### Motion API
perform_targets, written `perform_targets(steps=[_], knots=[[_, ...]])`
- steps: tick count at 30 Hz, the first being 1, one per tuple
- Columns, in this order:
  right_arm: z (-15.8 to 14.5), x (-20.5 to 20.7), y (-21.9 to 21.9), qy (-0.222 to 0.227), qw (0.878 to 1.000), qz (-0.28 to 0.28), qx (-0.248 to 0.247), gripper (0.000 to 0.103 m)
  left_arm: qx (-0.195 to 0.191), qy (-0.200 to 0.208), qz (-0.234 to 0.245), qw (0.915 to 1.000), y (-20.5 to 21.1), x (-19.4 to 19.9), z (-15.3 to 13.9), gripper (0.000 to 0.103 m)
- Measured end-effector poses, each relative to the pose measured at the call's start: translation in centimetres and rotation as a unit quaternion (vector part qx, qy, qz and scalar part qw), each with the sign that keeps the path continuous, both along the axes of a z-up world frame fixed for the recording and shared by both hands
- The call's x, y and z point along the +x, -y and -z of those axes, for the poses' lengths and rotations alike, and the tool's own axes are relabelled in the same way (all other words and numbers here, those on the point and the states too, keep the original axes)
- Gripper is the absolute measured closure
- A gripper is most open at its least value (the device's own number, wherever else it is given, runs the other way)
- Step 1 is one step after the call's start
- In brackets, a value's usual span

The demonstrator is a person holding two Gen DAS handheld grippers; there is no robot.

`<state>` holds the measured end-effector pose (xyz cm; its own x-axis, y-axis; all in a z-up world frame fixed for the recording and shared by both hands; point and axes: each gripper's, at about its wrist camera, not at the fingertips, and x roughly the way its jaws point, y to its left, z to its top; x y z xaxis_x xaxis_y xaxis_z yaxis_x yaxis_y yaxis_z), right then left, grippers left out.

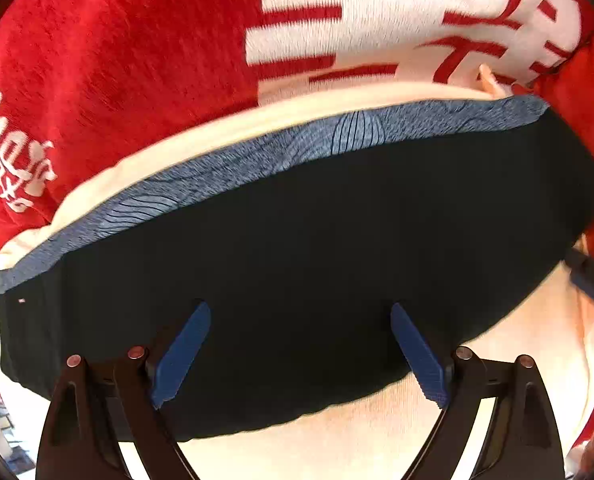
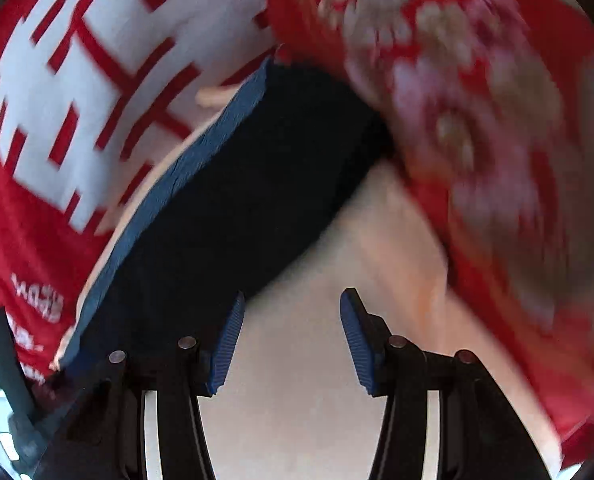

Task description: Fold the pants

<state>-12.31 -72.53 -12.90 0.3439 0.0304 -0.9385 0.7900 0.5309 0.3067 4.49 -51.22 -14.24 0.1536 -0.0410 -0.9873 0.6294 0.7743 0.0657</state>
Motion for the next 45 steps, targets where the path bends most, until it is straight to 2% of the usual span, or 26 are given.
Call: perform_targets(steps=[1,2,3,4,8,10,12,16,19,30,32,33,36,42,44,45], knots=[[0.0,0.3,0.5,0.004,1.000,0.000,-0.004,0.076,0.000,-0.002,-0.003,1.0000,0.0,0.0,0.3,0.010],[0.0,0.8,1.0,0.011,1.000,-0.005,-0.010,0.090,-0.001,-0.002,-0.007,1.0000,0.1,0.1,0.4,0.010],[-0.1,1.3,1.3,0.006,1.000,-0.011,-0.020,0.096,-0.004,-0.001,-0.010,0.9999,0.1,0.1,0.4,0.010],[-0.3,1.7,1.5,0.008,0.999,-0.019,-0.027,0.096,-0.004,0.000,-0.009,0.9999,0.2,0.2,0.4,0.010],[-1.2,2.6,2.2,-0.004,0.996,-0.044,-0.082,0.096,-0.005,-0.001,-0.006,1.0000,0.3,0.3,0.6,0.010],[-0.3,2.4,2.7,-0.024,0.997,-0.038,-0.069,0.095,-0.004,-0.005,-0.008,0.9999,0.3,0.5,0.6,0.010],[-0.4,2.0,2.5,-0.021,0.997,-0.043,-0.063,0.092,-0.004,-0.006,-0.008,0.9999,0.0,0.4,0.4,0.010],[-0.9,0.7,1.9,0.001,0.999,-0.040,-0.030,0.080,-0.007,-0.004,-0.011,0.9999,-0.8,0.2,0.3,0.010],[-1.1,-0.7,1.3,0.001,0.999,-0.031,-0.012,0.071,-0.011,-0.005,-0.015,0.9998,-0.8,0.2,0.4,0.010],[0.7,0.1,0.5,0.018,1.000,-0.007,0.016,0.071,-0.013,-0.009,-0.017,0.9997,-1.6,0.6,0.6,0.009],[1.1,0.0,0.4,0.026,0.999,0.002,0.020,0.069,-0.009,-0.005,-0.019,0.9998,-1.5,0.7,0.7,0.005],[1.2,-0.1,0.3,0.034,0.999,0.006,0.020,0.065,-0.010,-0.008,-0.020,0.9997,-1.5,0.7,0.8,0.005],[1.5,-0.1,0.0,0.063,0.998,0.015,0.011,0.055,-0.014,-0.010,-0.022,0.9996,-1.7,0.7,0.9,0.005],[1.7,2.2,0.4,0.086,0.994,0.036,-0.050,0.052,-0.014,-0.004,-0.016,0.9998,-1.9,0.5,1.0,0.005],[1.7,3.3,0.6,0.082,0.994,0.031,-0.060,0.052,-0.015,-0.006,-0.017,0.9997,-1.9,0.6,1.0,0.005],[1.7,3.8,0.8,0.082,0.995,0.032,-0.057,0.055,-0.015,-0.006,-0.016,0.9997,-1.9,0.5,1.0,0.005]])
